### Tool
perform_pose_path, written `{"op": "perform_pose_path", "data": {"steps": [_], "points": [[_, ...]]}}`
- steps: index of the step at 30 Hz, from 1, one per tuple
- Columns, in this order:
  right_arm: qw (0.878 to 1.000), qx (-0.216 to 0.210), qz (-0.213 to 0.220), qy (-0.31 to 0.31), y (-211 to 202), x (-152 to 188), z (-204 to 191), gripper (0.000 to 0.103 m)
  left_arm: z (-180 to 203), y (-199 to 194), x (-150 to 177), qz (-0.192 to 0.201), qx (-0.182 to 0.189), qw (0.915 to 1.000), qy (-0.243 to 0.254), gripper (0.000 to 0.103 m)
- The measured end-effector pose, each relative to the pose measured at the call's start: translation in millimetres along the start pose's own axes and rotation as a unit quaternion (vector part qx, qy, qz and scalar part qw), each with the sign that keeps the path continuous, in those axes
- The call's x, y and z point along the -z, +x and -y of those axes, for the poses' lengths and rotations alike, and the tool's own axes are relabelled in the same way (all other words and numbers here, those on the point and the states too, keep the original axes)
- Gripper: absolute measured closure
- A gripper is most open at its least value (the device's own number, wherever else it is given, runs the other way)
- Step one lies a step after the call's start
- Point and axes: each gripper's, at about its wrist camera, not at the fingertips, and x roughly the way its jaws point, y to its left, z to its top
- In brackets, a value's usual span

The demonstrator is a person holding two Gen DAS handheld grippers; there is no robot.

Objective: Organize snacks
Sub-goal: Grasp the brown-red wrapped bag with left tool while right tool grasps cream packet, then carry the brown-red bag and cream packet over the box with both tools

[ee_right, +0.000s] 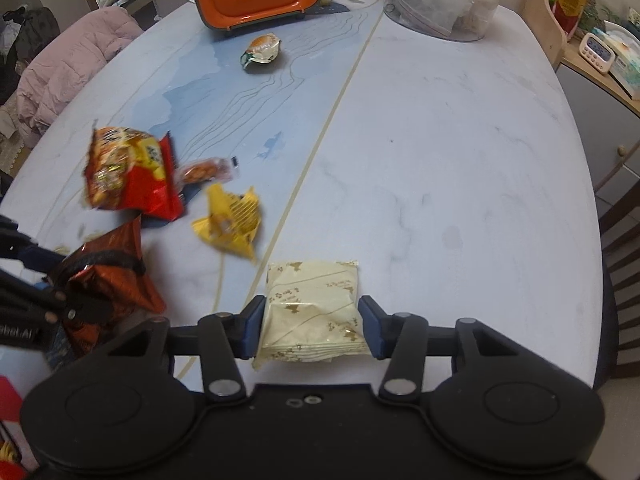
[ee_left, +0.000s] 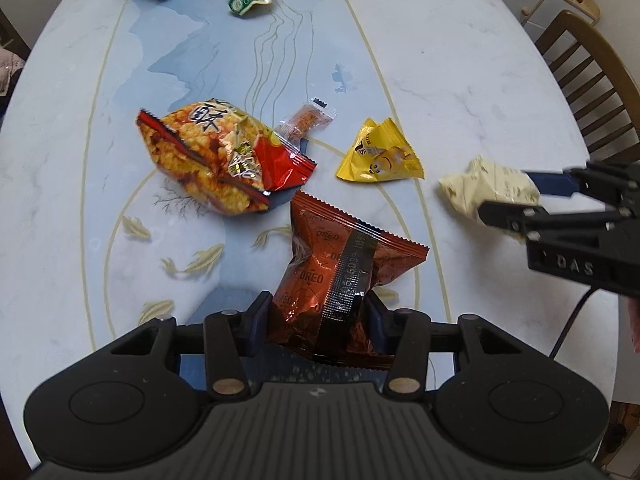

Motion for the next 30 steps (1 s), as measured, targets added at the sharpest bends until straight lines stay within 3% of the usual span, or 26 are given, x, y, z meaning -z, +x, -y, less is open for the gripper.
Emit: {"op": "perform_pose_path", "data": {"steps": [8,17,30], "points": [[1.0,-0.012,0.024,0.014,-54,18,-15,0.055,-8,-47,12,0.033,0.001,0.9993,-0.014,0.056],[0.997,-0.012,0.081,0.011,-131,27,-41,0.055,-17,-114,31,0.078,-0.004,0.9968,-0.018,0.056],[0.994,-0.025,0.109,-0.008,-200,66,-95,0.055,-9,-181,100,0.095,0.003,0.9953,0.017,0.056]]}}
